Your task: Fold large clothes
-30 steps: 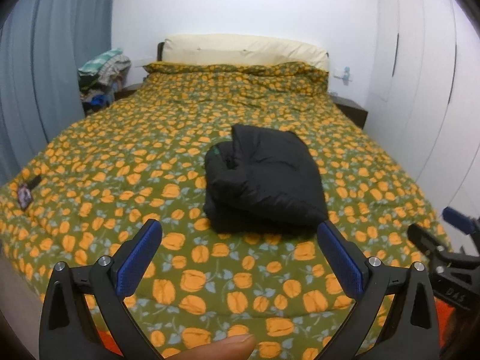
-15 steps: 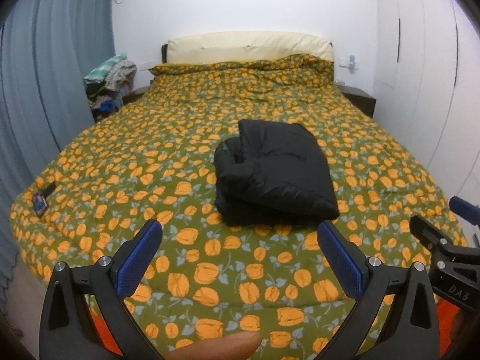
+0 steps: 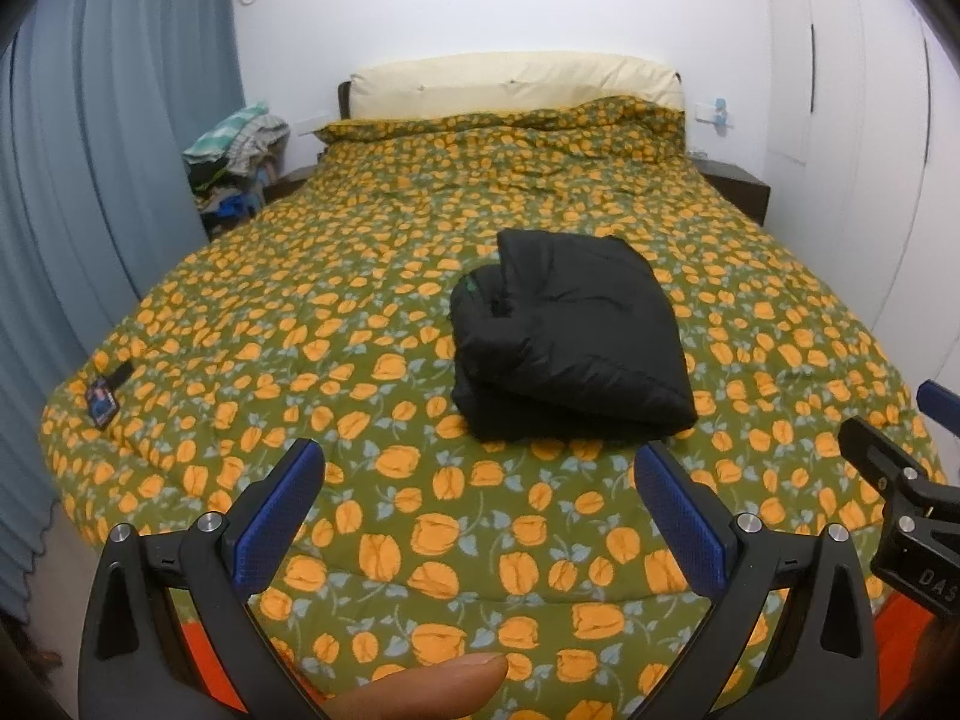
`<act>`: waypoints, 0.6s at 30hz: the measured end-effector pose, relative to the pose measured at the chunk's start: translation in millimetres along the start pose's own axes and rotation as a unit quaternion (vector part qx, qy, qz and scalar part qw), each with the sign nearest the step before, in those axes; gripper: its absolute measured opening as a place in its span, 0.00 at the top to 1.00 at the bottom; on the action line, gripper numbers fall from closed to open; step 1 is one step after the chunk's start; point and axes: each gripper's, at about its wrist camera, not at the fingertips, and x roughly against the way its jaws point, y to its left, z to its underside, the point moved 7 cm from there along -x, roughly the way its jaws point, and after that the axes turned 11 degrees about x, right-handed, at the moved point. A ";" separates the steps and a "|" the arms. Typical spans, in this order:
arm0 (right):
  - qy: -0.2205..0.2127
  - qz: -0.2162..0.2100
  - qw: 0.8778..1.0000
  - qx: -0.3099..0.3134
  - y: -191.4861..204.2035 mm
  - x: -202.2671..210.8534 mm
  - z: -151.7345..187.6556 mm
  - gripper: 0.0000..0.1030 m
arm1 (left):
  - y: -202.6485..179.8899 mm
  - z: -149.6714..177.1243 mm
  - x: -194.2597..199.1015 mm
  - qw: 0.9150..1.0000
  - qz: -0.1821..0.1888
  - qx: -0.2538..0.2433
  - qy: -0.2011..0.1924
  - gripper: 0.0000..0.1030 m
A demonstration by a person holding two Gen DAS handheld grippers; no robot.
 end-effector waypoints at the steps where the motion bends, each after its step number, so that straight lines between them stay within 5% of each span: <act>1: 0.000 -0.001 1.000 0.001 0.7 0.8 -0.7 0.13 | 0.7 -0.1 0.0 1.000 -0.001 0.000 0.001 0.00; 18: 0.019 -0.004 1.000 0.012 4.1 5.0 -3.4 0.13 | -4.4 -6.2 9.6 1.000 -0.001 -0.012 0.000 0.00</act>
